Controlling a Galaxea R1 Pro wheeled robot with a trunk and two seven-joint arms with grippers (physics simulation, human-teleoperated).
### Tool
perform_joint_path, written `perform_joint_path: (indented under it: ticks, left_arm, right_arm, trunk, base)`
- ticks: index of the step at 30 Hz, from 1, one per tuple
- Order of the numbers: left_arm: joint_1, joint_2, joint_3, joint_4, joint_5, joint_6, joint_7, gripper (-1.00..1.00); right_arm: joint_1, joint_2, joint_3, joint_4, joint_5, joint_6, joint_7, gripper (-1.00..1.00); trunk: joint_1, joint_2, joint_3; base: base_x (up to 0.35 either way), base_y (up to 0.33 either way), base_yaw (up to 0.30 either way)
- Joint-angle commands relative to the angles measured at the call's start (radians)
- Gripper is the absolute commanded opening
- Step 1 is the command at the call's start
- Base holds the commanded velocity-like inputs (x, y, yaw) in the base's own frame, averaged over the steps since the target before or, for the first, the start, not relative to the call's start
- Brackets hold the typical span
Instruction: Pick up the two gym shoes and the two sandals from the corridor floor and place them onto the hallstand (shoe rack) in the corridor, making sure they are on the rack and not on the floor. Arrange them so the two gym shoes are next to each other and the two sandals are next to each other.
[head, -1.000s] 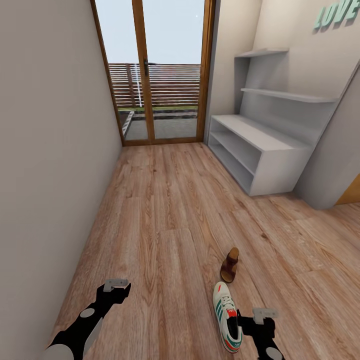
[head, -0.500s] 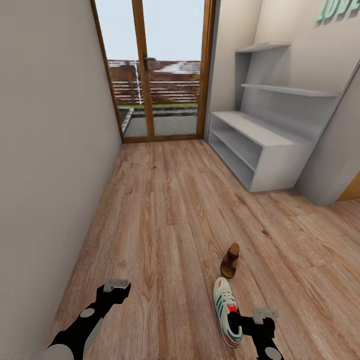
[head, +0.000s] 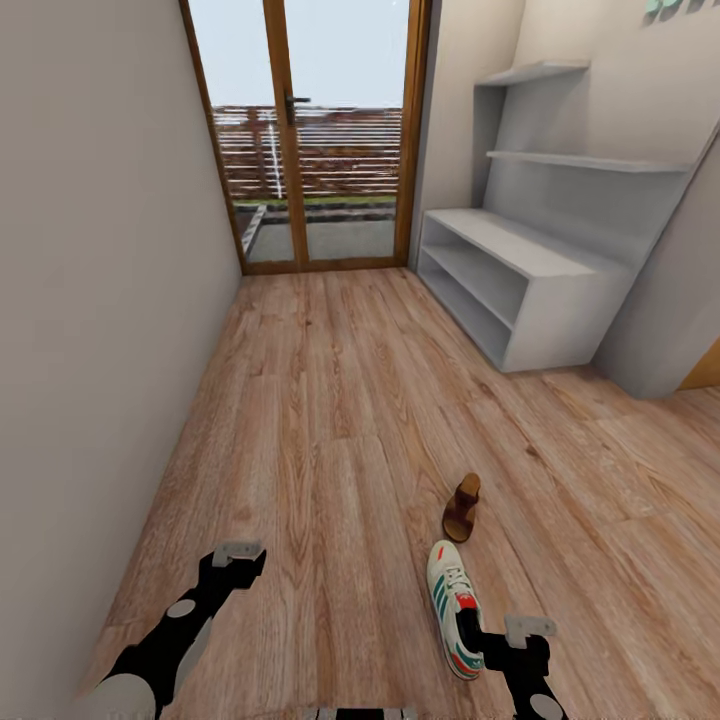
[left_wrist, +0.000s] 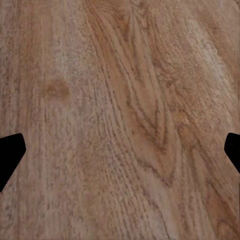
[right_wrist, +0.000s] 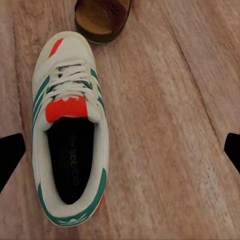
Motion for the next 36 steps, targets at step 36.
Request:
perform_joint_path:
  ticks: [36]
  left_arm:
    - [-0.013, -0.033, -0.012, -0.123, -0.01, 0.104, -0.01, 1.0]
  right_arm:
    - [0.0, 0.0, 0.0, 0.001, 0.0, -0.004, -0.002, 1.0]
  trunk:
    - [0.027, -0.035, -0.17]
  base:
    - [0.0, 0.0, 0.054]
